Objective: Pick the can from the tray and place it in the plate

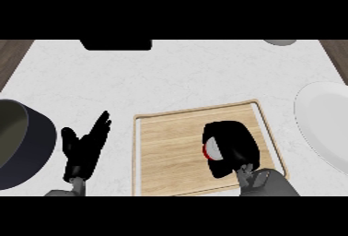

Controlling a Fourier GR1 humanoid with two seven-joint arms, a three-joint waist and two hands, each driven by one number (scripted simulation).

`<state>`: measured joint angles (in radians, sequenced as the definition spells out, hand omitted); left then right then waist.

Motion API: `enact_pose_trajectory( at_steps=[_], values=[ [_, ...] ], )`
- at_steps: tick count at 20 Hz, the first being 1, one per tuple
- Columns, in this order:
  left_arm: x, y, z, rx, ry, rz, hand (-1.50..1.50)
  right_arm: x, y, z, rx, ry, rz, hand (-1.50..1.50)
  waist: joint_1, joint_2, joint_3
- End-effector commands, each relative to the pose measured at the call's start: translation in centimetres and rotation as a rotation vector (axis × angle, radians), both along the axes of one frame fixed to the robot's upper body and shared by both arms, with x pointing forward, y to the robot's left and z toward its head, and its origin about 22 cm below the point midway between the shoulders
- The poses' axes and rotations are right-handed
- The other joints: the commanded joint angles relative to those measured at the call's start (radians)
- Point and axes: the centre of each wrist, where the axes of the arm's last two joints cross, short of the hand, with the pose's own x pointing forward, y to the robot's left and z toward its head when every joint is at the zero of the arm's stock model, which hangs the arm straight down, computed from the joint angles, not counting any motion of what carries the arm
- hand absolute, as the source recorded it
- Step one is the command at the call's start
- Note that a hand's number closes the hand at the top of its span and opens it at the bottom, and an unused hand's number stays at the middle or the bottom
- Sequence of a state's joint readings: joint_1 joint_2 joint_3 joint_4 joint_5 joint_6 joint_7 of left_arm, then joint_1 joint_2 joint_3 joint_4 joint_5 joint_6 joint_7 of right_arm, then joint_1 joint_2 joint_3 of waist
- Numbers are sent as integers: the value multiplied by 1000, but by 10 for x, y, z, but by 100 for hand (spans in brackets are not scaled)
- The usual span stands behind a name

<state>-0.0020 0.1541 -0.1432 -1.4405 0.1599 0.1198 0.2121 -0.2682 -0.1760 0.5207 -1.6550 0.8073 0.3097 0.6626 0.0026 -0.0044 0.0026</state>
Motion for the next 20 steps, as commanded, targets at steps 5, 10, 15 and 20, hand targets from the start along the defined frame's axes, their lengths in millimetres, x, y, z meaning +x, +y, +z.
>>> enact_pose_trajectory(
  at_steps=[5, 10, 15, 20],
  values=[
    [-3, 3, -21, -16, 29, 11, 0, -4, -17, -2, 55, -227, 6, 150, -5, 5, -3],
    [-14, 13, -16, -6, 33, 40, 0, -95, -38, 1, 197, -344, 55, 150, -38, -4, -2],
    [-17, 26, -13, -13, 35, 65, 0, -148, -70, 15, 237, -517, 34, 150, -58, -8, -1],
    [-15, 11, -10, -19, 37, 43, 0, -170, -93, 29, 359, -646, -152, 150, -47, -4, 0]
  ],
)
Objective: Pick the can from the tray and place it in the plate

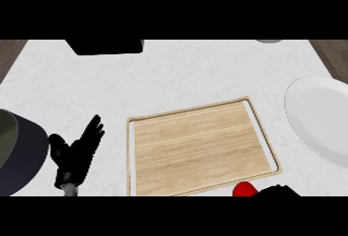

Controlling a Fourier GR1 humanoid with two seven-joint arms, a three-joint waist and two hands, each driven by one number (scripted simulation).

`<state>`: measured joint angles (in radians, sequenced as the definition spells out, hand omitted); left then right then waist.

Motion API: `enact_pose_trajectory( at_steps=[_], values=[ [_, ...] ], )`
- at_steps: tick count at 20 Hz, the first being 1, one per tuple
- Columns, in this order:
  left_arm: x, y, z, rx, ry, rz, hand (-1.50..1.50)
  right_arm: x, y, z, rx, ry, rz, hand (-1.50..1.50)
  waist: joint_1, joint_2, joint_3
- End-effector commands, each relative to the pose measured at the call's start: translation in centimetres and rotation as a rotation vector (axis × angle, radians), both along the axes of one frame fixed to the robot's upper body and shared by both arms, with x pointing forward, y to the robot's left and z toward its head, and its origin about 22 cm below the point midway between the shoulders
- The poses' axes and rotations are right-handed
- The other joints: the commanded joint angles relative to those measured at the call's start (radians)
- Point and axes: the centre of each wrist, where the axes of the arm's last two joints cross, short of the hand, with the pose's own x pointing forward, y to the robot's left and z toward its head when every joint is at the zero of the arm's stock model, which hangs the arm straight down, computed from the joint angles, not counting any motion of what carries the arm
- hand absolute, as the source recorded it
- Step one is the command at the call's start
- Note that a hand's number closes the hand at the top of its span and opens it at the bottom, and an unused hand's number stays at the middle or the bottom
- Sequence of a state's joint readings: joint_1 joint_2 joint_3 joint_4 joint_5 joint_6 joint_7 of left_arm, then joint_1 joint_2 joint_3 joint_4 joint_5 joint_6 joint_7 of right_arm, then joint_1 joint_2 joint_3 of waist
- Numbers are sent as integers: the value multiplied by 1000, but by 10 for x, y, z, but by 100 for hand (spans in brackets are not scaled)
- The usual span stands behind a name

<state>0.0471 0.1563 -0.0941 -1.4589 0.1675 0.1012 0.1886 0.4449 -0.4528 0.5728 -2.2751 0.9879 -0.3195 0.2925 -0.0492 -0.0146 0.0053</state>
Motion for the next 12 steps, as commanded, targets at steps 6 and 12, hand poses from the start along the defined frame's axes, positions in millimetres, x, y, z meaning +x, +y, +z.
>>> enact_pose_trajectory(
  at_steps=[6, 12],
  values=[
    [1, 9, 9, -10, 26, -35, 0, -18, -43, 17, 253, -104, -258, 150, 28, 10, -2],
    [7, -12, 1, -14, 21, -48, 0, 24, -84, 7, 422, -197, -346, 150, 46, 15, -1]
  ],
)
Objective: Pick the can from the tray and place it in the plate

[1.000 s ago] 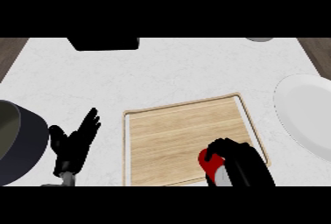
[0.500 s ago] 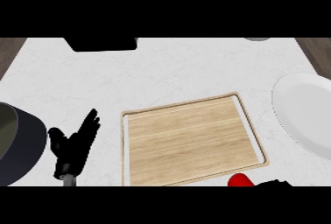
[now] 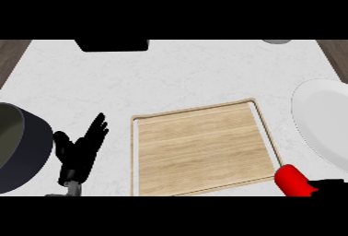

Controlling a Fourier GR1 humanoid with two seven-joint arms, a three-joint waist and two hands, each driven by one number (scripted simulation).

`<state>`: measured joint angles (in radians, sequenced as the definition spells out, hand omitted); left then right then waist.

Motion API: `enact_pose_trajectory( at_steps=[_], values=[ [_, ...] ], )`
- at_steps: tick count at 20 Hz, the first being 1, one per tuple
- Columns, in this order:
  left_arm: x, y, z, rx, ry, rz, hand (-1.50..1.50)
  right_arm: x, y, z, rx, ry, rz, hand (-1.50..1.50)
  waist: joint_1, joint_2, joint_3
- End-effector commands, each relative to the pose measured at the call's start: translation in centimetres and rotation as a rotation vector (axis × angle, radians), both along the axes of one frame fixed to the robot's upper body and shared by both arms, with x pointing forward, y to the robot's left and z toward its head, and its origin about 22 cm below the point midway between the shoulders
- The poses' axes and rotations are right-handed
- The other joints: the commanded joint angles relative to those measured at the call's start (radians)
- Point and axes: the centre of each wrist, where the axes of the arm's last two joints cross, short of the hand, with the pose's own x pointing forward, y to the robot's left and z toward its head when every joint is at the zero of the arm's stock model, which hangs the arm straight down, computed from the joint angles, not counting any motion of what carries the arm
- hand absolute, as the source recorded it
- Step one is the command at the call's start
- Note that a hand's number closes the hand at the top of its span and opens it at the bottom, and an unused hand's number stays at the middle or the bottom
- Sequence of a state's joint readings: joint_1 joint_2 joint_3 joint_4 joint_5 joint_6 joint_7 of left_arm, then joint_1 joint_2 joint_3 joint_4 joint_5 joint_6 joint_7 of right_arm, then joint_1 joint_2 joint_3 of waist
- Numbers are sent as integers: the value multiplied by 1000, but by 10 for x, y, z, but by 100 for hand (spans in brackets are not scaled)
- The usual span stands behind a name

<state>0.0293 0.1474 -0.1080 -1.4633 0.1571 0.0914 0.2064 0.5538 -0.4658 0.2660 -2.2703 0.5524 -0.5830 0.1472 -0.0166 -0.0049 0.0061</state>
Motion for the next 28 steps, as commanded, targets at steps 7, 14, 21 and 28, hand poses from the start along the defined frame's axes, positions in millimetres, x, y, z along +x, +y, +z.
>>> enact_pose_trajectory(
  at_steps=[7, 14, 21, 28],
  values=[
    [-6, -20, -7, 13, 15, -17, 0, 74, -117, -21, 64, -162, -235, 150, 28, 7, -3],
    [15, -7, 2, 12, 29, -44, 0, 126, -194, -36, 61, -156, -222, 150, 34, 10, -4],
    [6, -7, 6, 16, 18, -47, 0, 160, -245, -50, 56, -147, -242, 150, 51, 13, -2],
    [12, -16, 3, -2, 9, -94, 0, 157, -264, -63, -67, 269, -256, -150, 82, 26, -1]
  ],
)
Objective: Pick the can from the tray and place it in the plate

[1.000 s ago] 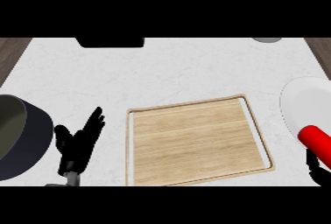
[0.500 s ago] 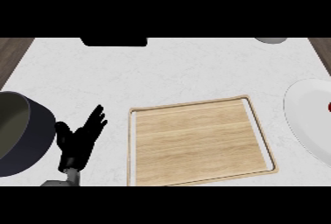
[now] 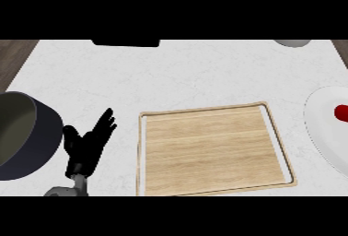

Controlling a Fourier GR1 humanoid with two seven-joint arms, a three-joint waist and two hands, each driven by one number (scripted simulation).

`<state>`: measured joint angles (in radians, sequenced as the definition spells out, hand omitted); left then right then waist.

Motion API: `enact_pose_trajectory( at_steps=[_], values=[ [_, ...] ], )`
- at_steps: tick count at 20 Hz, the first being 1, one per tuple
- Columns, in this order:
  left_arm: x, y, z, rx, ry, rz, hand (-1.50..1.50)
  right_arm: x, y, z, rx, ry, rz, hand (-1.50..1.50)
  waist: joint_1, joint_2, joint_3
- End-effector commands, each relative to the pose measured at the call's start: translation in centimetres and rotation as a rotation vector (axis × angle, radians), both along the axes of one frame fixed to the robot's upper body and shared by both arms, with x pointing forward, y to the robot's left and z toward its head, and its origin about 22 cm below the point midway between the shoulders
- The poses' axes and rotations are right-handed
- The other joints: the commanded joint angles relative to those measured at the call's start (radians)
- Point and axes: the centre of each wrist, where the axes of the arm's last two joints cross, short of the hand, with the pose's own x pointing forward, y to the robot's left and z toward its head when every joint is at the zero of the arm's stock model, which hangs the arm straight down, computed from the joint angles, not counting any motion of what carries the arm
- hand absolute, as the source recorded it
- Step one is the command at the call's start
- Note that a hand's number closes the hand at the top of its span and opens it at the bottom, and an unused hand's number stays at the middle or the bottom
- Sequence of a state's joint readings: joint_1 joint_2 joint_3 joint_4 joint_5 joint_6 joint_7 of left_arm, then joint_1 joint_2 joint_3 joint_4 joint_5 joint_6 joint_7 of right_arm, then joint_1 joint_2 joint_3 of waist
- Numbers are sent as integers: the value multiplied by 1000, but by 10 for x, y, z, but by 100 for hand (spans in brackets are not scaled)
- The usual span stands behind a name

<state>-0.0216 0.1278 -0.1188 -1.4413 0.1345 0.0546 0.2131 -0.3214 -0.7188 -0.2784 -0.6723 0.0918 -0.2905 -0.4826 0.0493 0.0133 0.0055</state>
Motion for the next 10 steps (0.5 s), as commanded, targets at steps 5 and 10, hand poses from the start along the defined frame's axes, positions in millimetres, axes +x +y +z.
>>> enact_pose_trajectory(
  at_steps=[5, 10],
  values=[
    [-5, 3, -8, 7, 41, 2, 0, 19, 5, -23, 65, 149, 146, -150, 2, 3, 0],
    [-2, 8, -3, -20, 30, 1, 0, 22, -3, -11, 213, -75, 206, -150, 2, 6, 3]
  ],
)
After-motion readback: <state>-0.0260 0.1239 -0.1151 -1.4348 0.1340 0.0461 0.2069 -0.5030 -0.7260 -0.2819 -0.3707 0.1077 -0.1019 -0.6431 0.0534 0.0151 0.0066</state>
